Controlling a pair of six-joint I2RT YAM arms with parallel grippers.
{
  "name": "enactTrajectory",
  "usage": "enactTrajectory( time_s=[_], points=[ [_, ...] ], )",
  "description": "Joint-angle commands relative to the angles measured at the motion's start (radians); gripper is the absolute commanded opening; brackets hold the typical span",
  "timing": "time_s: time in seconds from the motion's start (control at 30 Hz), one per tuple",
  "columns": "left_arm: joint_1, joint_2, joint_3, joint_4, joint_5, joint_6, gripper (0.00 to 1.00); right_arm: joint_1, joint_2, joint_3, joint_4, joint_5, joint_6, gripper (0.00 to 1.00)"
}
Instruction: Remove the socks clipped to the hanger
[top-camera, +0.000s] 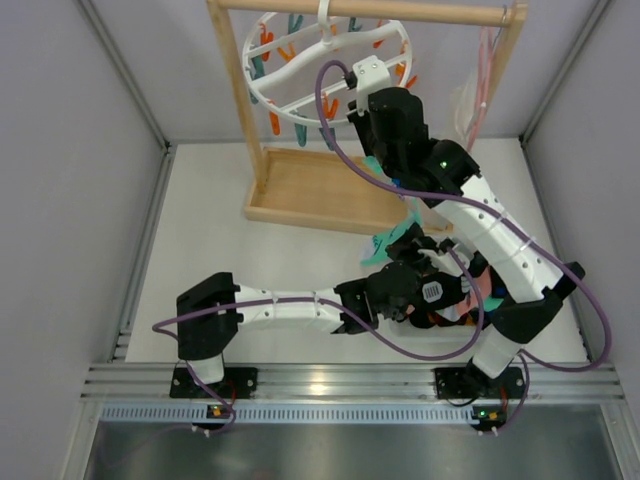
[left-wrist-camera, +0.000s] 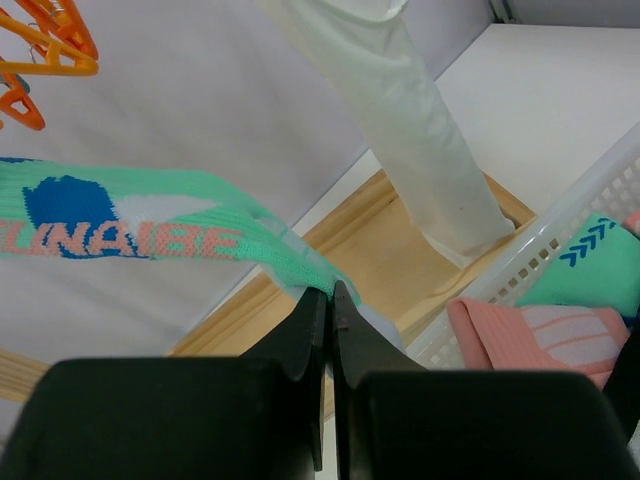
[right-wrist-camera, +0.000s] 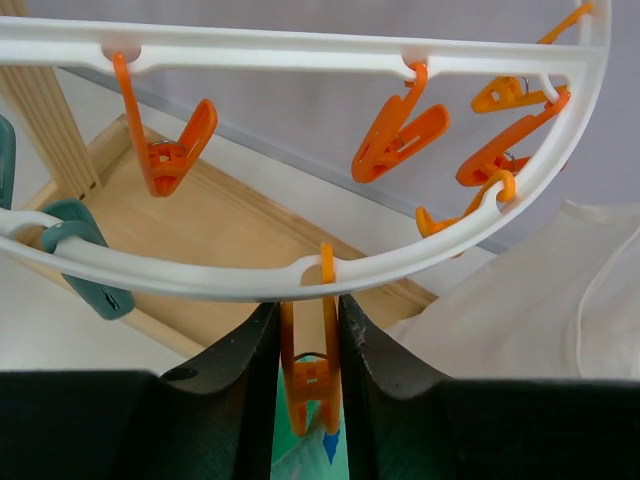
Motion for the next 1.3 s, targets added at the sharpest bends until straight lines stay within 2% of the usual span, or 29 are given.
enactTrajectory(
  time_s=[0.0,0.13,0.2,0.23,0.3,0.43,0.5,0.6,0.63,0.77,0.9,1.03,1.27],
  points=[
    [-0.011,-0.039,-0.004,0.038,0.022,-0.051,0.0,0.014,-0.026,-0.002,0.085,0.01,0.009,0.18],
    [-0.011,-0.104,-0.057,0.033,0.037,-0.112,0.0,0.013,-0.046,-0.034,0.103,-0.013,0.027,0.16],
    [-0.011,-0.151,-0.087,0.015,0.031,-0.167,0.0,0.014,-0.052,-0.037,0.104,-0.034,0.035,0.21],
    [-0.011,-0.194,-0.099,-0.019,0.031,-0.195,0.0,0.013,-0.058,-0.037,0.104,-0.042,0.044,0.34],
    [-0.011,-0.251,-0.138,-0.063,0.059,-0.299,0.0,0.013,-0.066,-0.044,0.099,-0.07,0.057,0.38],
    [-0.011,-0.404,-0.181,-0.223,0.154,-0.489,0.0,0.013,-0.118,-0.07,0.093,-0.128,0.093,0.59],
    [-0.011,-0.47,-0.184,-0.324,0.201,-0.581,0.0,0.013,-0.143,-0.085,0.074,-0.181,0.106,0.65],
    [-0.011,-0.524,-0.176,-0.439,0.237,-0.683,0.0,0.013,-0.206,-0.137,0.036,-0.231,0.127,0.87],
    [-0.011,-0.547,-0.175,-0.465,0.251,-0.719,0.0,0.011,-0.245,-0.151,0.024,-0.238,0.129,0.99],
    [-0.011,-0.572,-0.132,-0.56,0.332,-0.801,0.0,0.013,-0.377,-0.249,-0.013,-0.234,0.17,0.99],
    [-0.011,-0.541,-0.054,-0.625,0.438,-0.852,0.0,0.013,-0.555,-0.42,0.013,-0.174,0.19,0.99],
    [-0.011,-0.437,0.043,-0.675,0.504,-0.898,0.0,0.011,-0.739,-0.52,-0.025,-0.099,0.212,0.99],
    [-0.004,-0.248,0.215,-0.723,0.547,-0.895,0.0,0.011,-0.919,-0.614,-0.062,-0.004,0.231,1.0]
  ],
)
